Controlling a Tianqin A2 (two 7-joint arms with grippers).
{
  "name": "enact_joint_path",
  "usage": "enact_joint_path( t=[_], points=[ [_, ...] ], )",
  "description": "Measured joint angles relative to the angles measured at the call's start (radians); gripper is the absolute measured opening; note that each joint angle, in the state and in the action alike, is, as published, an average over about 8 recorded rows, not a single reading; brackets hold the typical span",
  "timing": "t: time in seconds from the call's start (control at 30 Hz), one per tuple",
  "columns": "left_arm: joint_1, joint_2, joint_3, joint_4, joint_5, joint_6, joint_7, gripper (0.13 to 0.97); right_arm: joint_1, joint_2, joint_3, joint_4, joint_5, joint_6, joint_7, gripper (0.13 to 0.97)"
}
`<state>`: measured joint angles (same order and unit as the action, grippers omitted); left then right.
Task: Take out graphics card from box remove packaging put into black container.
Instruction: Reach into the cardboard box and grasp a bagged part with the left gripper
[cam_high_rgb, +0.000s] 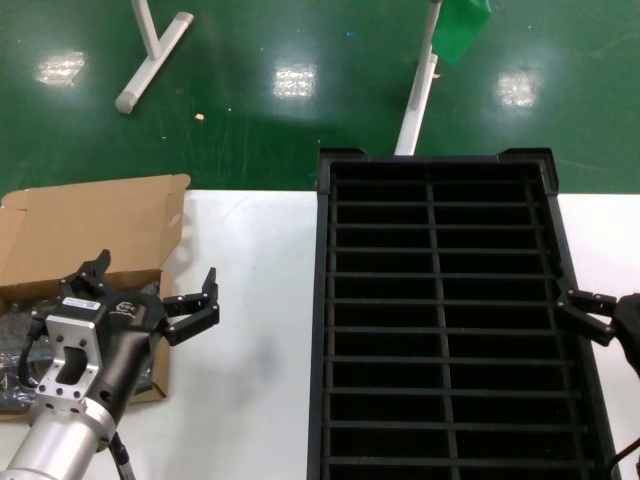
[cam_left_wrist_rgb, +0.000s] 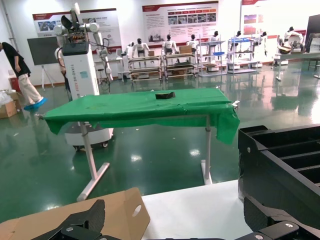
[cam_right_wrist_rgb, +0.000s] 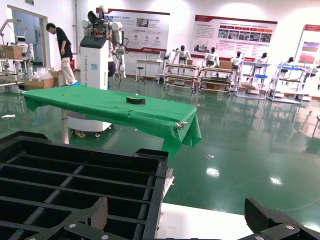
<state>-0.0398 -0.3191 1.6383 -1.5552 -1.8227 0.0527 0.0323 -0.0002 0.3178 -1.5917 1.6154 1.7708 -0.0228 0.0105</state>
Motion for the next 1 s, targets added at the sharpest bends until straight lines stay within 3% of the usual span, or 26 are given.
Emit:
enact_joint_path(
  t=[1.0],
  points=[
    [0.000, 0.000, 0.000, 0.000, 0.000, 0.000, 0.000, 0.966, 0.000, 0.000, 0.000, 0.000, 0.000, 0.000, 0.000, 0.966]
  ],
)
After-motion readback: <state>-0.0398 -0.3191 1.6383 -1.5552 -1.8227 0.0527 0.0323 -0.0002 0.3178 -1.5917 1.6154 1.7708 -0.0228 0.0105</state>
